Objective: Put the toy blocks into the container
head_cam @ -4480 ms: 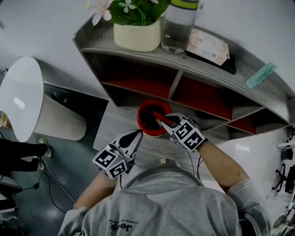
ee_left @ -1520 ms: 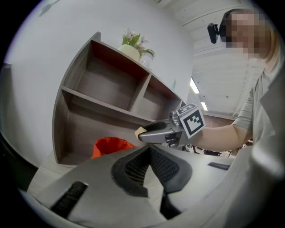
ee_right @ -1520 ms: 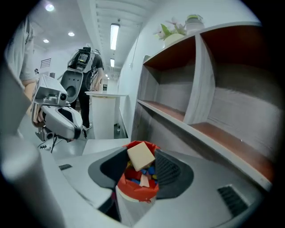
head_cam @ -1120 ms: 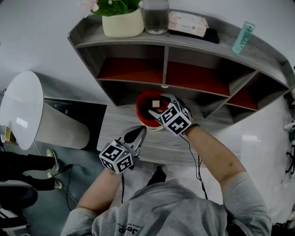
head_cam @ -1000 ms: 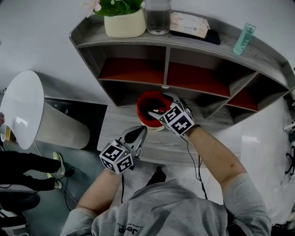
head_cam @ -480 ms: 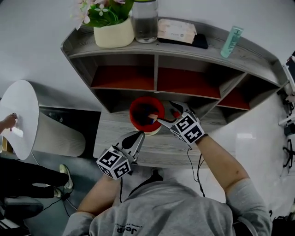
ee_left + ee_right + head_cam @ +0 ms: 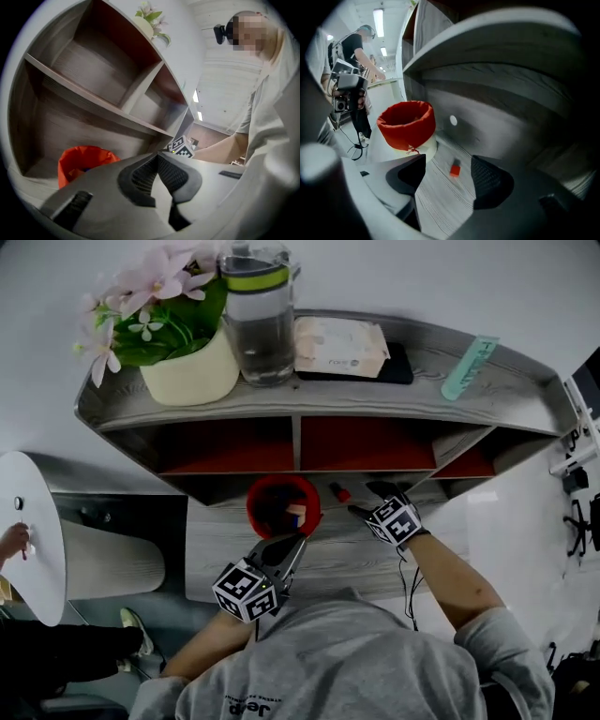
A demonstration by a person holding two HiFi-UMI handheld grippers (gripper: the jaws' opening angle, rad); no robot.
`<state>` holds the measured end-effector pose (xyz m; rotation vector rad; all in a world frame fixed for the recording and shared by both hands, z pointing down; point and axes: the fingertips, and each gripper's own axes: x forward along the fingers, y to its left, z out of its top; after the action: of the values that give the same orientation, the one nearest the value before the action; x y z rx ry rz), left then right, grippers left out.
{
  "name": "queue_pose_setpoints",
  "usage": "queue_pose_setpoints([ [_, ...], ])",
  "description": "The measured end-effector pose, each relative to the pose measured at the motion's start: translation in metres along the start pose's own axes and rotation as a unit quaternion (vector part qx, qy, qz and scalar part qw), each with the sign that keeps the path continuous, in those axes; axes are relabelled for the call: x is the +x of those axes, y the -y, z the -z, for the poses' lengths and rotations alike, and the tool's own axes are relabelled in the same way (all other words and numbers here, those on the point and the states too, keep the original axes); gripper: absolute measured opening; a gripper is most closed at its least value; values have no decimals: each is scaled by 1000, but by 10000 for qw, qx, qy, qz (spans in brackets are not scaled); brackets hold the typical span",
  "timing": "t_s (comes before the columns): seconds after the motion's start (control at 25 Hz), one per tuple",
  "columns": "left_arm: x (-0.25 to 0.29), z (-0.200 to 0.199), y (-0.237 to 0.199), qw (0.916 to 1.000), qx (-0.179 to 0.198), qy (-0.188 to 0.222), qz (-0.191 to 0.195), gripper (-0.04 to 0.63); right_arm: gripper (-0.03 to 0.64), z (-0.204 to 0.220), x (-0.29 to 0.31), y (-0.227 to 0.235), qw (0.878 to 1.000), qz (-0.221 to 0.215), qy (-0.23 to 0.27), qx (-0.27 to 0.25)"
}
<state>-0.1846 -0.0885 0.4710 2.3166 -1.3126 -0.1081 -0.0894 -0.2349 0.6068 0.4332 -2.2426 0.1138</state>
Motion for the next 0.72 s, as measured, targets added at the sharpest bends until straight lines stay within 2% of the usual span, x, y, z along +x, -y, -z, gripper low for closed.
queue_pose_setpoints([
  [0.16, 3, 9, -2, 9998, 22, -192, -17, 12, 327, 29, 46, 7, 9986, -75, -472, 239],
  [0.32, -5, 20, -12, 9992, -74, -239, -326, 12, 328, 57, 94, 5, 9953, -131, -782, 554],
  [0.52, -16, 34, -18, 9963, -247, -183, -803, 12, 314, 71, 135, 16, 9938, 85, -819, 745],
  [0.6, -19, 41, -17, 9938, -341, -173, -1041, 12, 285, 70, 145, 10, 9950, 46, -823, 569],
  [0.64, -20, 45, -15, 9926, -365, -186, -1143, 12, 244, 70, 148, 7, 9956, 35, -814, 455],
  [0.68, -19, 49, -13, 9915, -381, -206, -1229, 12, 147, 70, 150, 5, 9962, 27, -796, 345],
  [0.72, -18, 53, -10, 9905, -399, -217, -1300, 12, 155, 70, 149, 4, 9966, -6, -777, 264],
])
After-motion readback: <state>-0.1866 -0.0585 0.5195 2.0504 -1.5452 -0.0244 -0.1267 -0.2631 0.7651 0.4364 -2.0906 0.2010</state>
